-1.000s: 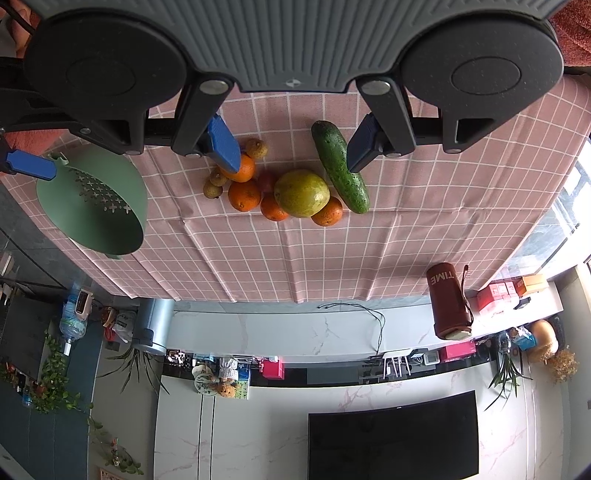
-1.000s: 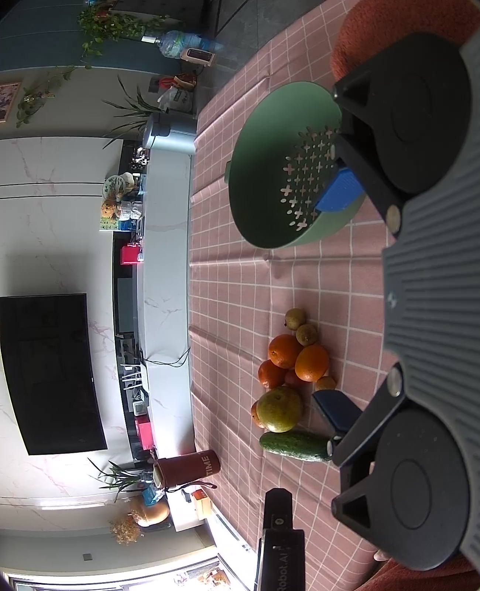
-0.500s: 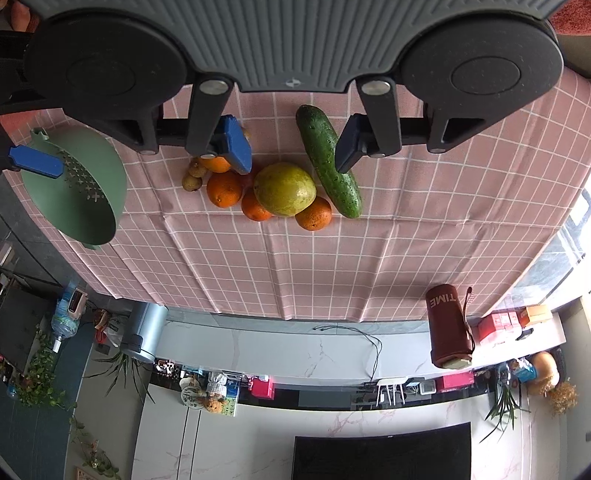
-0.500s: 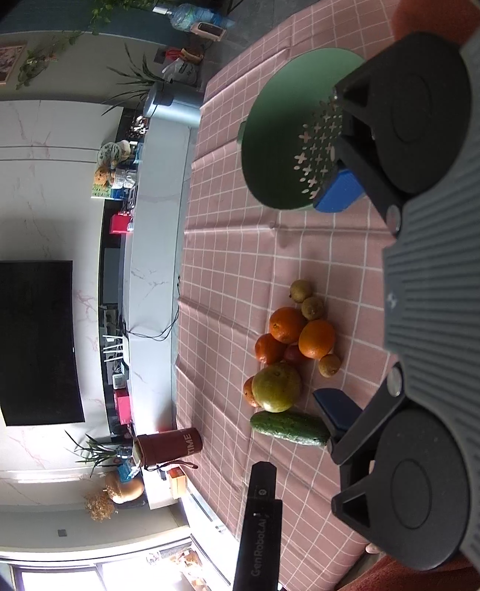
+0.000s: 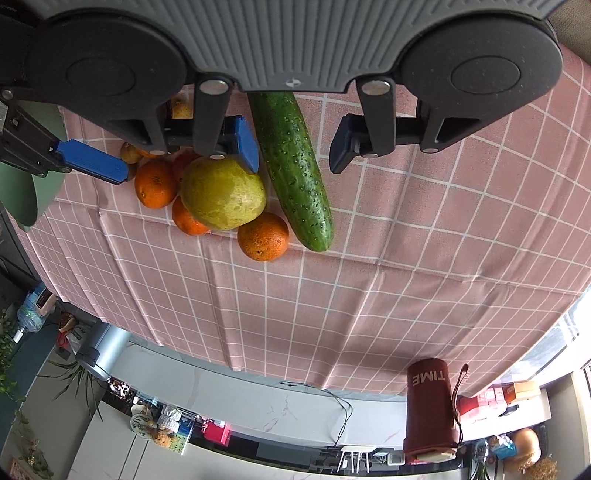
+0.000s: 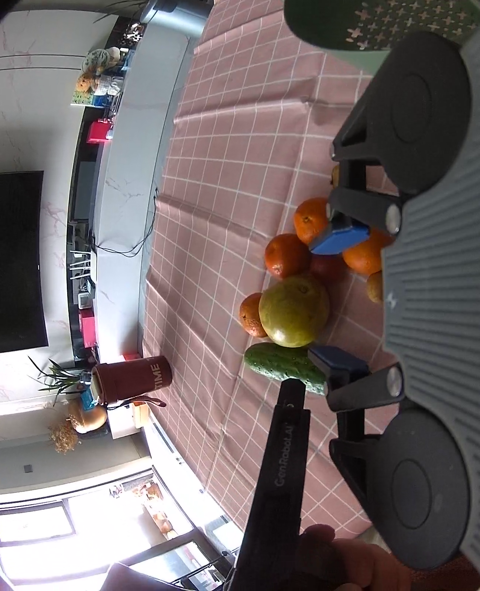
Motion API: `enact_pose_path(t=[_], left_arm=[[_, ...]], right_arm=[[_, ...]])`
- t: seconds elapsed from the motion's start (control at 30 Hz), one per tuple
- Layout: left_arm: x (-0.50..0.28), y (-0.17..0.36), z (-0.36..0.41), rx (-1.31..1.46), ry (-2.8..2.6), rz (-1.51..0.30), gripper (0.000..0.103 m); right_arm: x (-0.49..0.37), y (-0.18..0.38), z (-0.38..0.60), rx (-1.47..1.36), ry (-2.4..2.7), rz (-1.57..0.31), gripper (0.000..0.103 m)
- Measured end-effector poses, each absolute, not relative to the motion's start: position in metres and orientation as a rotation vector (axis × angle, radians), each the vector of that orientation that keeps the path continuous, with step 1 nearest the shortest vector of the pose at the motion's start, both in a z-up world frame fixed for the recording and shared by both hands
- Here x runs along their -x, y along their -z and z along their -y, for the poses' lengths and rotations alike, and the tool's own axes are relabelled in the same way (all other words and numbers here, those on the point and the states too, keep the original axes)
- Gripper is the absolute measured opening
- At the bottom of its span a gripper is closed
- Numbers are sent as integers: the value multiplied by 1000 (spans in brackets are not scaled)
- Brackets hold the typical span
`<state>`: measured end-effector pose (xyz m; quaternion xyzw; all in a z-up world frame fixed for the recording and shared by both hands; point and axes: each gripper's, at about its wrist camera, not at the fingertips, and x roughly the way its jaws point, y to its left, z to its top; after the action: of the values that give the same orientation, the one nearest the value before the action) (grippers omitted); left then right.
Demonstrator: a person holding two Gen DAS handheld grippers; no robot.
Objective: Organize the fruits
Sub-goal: 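Close the left gripper on the cucumber while the right gripper grasps the yellow-green fruit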
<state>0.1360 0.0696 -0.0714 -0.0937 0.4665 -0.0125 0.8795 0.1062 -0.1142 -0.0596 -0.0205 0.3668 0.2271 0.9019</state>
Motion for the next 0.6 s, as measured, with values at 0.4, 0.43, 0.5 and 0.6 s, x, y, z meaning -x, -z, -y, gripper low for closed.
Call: enact_pose_path(t=[0.4, 0.43, 0.5, 0.6], left_arm=[[-159, 94, -79, 271, 65, -1015, 55], [-161, 95, -80, 279, 73, -1016, 55], [-163, 97, -80, 283, 84, -1016, 56], [-164, 98, -81, 283, 92, -1009, 56]], right_arm=[[-144, 93, 84, 163, -549, -753, 53], [-145, 93, 82, 170, -553, -750, 54], [-146, 96, 77, 191, -560, -741, 57], [-144, 99, 69, 247, -553, -717, 60]])
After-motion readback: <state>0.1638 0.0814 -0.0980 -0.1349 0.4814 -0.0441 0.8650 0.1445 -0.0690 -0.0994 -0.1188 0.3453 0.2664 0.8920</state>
